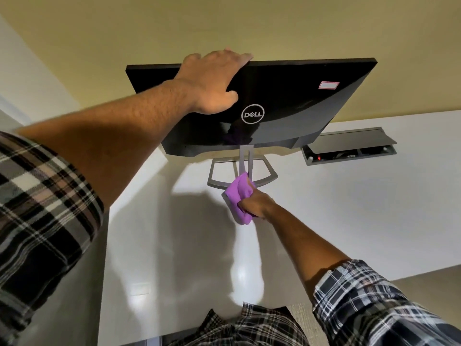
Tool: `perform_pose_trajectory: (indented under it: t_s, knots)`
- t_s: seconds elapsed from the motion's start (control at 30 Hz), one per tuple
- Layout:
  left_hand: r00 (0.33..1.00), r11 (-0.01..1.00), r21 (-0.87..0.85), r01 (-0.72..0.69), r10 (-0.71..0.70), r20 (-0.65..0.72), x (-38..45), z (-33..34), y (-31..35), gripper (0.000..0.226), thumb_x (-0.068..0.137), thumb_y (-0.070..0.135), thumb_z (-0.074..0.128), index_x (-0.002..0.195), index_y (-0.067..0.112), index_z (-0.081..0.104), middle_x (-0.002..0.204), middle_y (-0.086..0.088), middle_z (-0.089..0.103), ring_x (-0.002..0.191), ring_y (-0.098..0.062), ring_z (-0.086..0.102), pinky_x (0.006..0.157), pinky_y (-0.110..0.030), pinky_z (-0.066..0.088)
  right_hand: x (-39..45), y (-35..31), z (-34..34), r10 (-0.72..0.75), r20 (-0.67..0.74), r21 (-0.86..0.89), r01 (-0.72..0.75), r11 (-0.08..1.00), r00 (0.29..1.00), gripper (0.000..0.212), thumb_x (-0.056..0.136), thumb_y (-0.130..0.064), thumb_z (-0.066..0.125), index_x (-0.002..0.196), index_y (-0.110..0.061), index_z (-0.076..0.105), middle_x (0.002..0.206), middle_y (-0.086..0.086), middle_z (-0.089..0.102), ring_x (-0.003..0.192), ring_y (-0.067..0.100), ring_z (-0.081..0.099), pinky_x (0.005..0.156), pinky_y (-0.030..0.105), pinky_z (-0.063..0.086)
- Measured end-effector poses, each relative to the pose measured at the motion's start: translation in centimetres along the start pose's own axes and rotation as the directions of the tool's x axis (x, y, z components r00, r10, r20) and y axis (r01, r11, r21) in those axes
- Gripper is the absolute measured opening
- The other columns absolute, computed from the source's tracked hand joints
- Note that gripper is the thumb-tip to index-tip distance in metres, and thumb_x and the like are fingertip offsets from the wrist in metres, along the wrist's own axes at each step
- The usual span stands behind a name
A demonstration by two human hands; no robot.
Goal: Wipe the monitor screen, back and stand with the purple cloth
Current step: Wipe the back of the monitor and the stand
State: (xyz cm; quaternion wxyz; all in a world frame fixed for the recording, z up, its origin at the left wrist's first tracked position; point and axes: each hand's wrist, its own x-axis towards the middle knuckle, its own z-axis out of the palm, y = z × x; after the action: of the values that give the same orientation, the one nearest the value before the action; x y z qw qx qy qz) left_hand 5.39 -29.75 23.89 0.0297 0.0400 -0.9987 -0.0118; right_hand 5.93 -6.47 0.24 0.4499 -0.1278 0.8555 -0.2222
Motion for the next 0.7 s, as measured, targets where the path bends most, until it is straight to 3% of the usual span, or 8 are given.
perform_pose_trajectory:
  t_s: [0.03, 0.13, 0.37, 0.57, 0.63, 0.7]
  knots:
    - [1.0, 1.0, 0.003, -0.005, 0.005, -0.003, -0.1, 0.1, 0.0, 0.08, 0.091, 0.04, 0.055, 0.158, 0.032, 0.012, 0.163, -0.003, 0.03, 0.151, -0.023, 0.026, 0.112, -0.06, 0.033, -0.1, -0.2, -0.4, 0.012, -0.052, -0.097, -0.017, 0.995, 0.999, 0.041, 0.089, -0.027, 0.065, 0.128, -0.016, 0.058, 0.119, 0.01, 0.063, 0.11, 0.03, 0.063, 0.098, 0.039, 0.054]
    - [1.0, 1.0, -0.006, -0.002, 0.002, 0.002, -0.3, 0.0, 0.1, 0.081, 0.09, 0.04, 0.055, 0.158, 0.033, 0.011, 0.163, -0.003, 0.029, 0.152, -0.022, 0.025, 0.113, -0.061, 0.032, -0.2, -1.6, -0.8, -0.008, -0.154, -0.211, -0.025, 0.977, 0.988, 0.053, 0.087, -0.039, 0.062, 0.135, -0.015, 0.06, 0.127, 0.01, 0.067, 0.11, 0.031, 0.066, 0.098, 0.045, 0.057]
    - [1.0, 1.0, -0.023, 0.001, -0.001, 0.02, -0.5, -0.4, 0.2, 0.081, 0.091, 0.038, 0.053, 0.159, 0.033, 0.01, 0.165, -0.002, 0.024, 0.153, -0.021, 0.021, 0.115, -0.062, 0.028, 0.3, -4.5, -1.2, -0.009, -0.151, -0.318, -0.04, 0.947, 0.988, 0.029, 0.092, -0.038, 0.063, 0.11, -0.015, 0.062, 0.091, 0.006, 0.064, 0.089, 0.024, 0.068, 0.088, 0.042, 0.062]
    - [0.999, 0.999, -0.047, 0.023, -0.022, 0.038, -0.1, -0.6, 0.2, 0.082, 0.09, 0.038, 0.054, 0.159, 0.034, 0.009, 0.166, -0.001, 0.022, 0.153, -0.021, 0.019, 0.117, -0.063, 0.022, 0.1, -5.8, -2.9, 0.075, 0.056, -0.36, -0.05, 0.932, 0.996, 0.034, 0.1, -0.043, 0.057, 0.099, -0.011, 0.069, 0.091, 0.008, 0.069, 0.08, 0.02, 0.067, 0.071, 0.033, 0.056]
    - [0.999, 0.998, -0.052, 0.024, -0.022, 0.036, -0.1, -0.5, 0.1, 0.082, 0.09, 0.038, 0.054, 0.159, 0.034, 0.009, 0.166, -0.001, 0.022, 0.154, -0.02, 0.019, 0.117, -0.063, 0.022, -1.1, -4.4, -2.2, -0.027, -0.147, -0.427, -0.039, 0.903, 0.989, 0.036, 0.099, -0.051, 0.055, 0.097, -0.016, 0.065, 0.084, 0.002, 0.065, 0.079, 0.019, 0.064, 0.069, 0.033, 0.051]
    - [0.999, 0.999, -0.043, 0.017, -0.015, 0.034, -0.1, -0.4, 0.1, 0.082, 0.09, 0.039, 0.054, 0.158, 0.034, 0.009, 0.166, -0.001, 0.023, 0.154, -0.02, 0.018, 0.117, -0.063, 0.022, -2.2, -3.0, -1.4, -0.091, -0.309, -0.409, -0.046, 0.912, 0.947, 0.027, 0.094, -0.046, 0.061, 0.097, -0.019, 0.062, 0.081, -0.002, 0.062, 0.079, 0.019, 0.062, 0.068, 0.033, 0.05]
